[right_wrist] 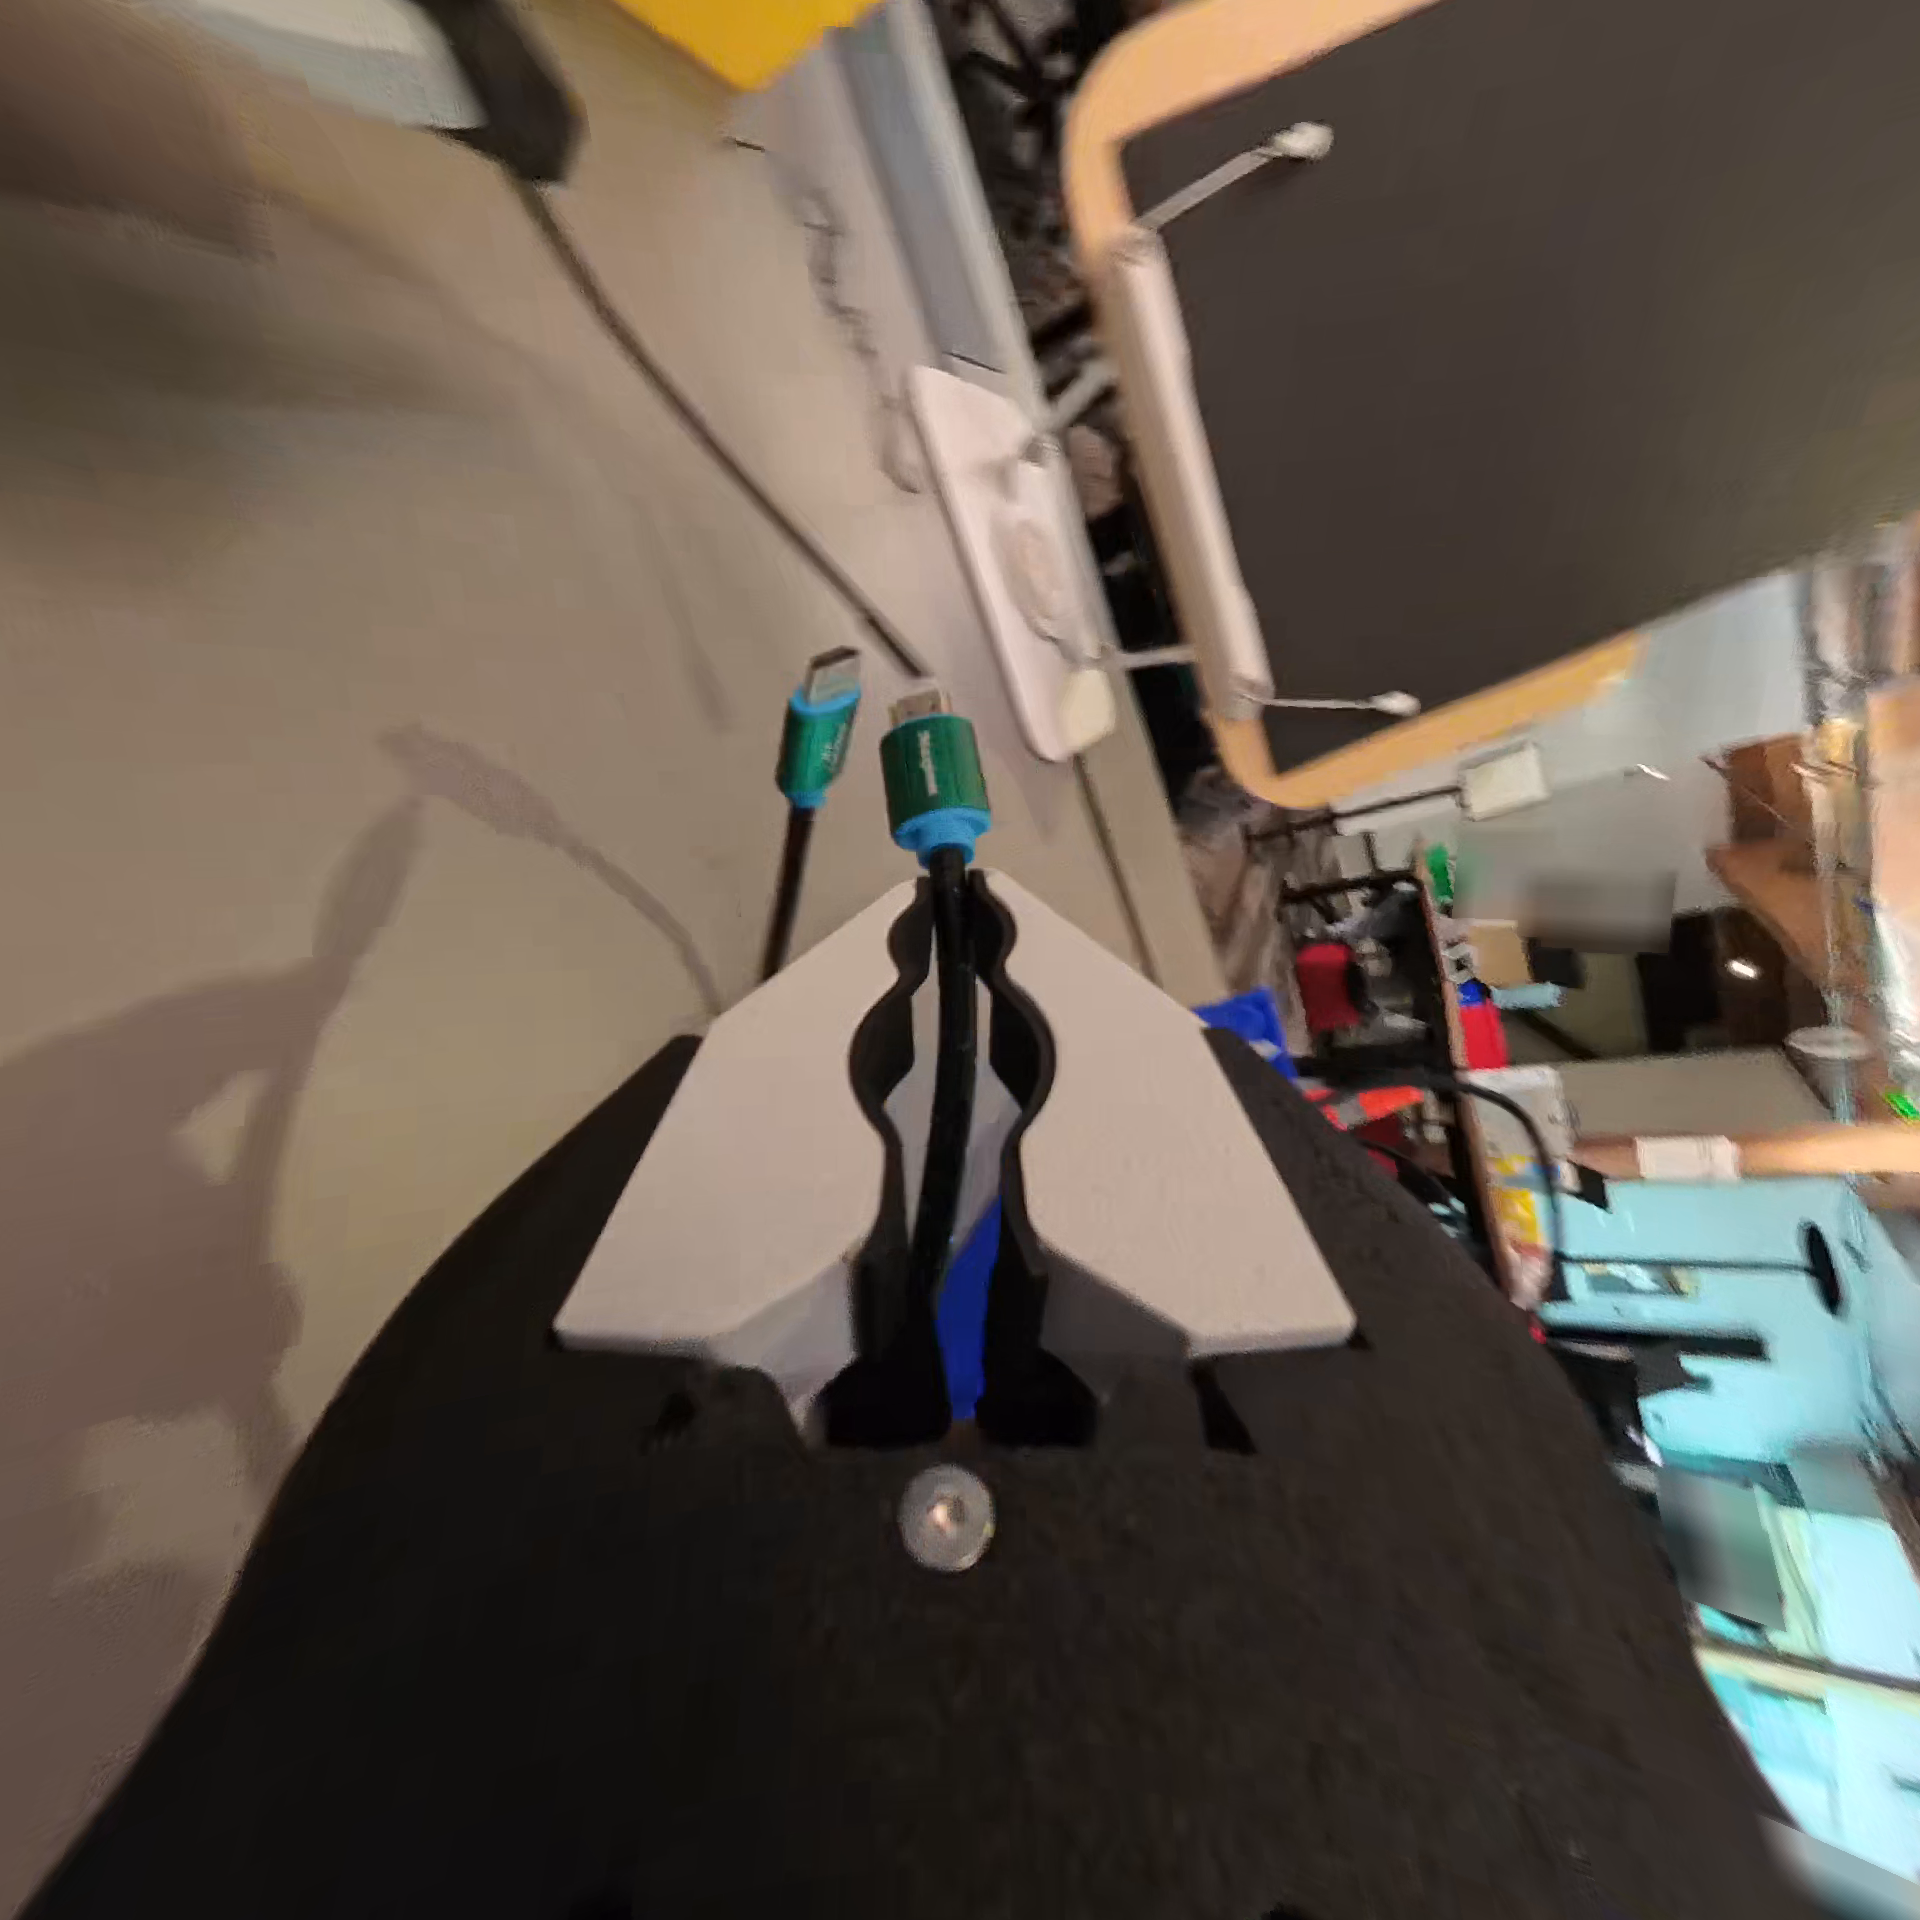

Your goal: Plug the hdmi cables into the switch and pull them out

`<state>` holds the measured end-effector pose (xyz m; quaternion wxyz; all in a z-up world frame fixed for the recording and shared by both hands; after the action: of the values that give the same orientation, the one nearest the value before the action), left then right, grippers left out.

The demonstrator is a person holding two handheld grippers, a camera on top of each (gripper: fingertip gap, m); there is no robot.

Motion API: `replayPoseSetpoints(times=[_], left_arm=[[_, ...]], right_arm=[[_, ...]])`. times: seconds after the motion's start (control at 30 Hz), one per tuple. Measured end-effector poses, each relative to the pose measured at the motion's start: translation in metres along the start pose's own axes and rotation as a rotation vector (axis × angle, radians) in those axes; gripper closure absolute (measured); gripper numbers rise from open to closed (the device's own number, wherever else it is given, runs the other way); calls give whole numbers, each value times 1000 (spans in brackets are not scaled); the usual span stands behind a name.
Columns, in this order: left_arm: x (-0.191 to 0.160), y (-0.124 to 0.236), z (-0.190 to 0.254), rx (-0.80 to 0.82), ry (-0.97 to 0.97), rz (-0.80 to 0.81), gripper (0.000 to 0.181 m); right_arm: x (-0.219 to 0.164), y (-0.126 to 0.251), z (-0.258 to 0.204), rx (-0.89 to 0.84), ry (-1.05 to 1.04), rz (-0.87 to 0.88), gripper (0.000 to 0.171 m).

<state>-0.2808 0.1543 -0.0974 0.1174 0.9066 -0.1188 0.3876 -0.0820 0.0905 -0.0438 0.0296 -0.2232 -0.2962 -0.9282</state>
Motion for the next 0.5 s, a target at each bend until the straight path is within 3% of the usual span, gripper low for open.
replayPoseSetpoints(times=[0.23,0.5], left_arm=[[-11,0,-16,-6,94,-31,168],[-13,-1,-16,-31,114,-27,168]], right_arm=[[16,-28,-63,454,-208,36,166],[1,-46,-75,720,-642,106,165]])
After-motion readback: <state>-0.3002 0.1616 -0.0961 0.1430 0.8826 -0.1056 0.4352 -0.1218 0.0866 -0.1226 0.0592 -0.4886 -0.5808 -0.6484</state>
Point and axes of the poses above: each gripper's, where its closed fingertips meet, y back along the fingers, x out of its top, z = x × y across the jaws, the point moved 7 cm from there along y, back along the fingers, and after that the axes turned 13 degrees about x, right-handed, at the moved point
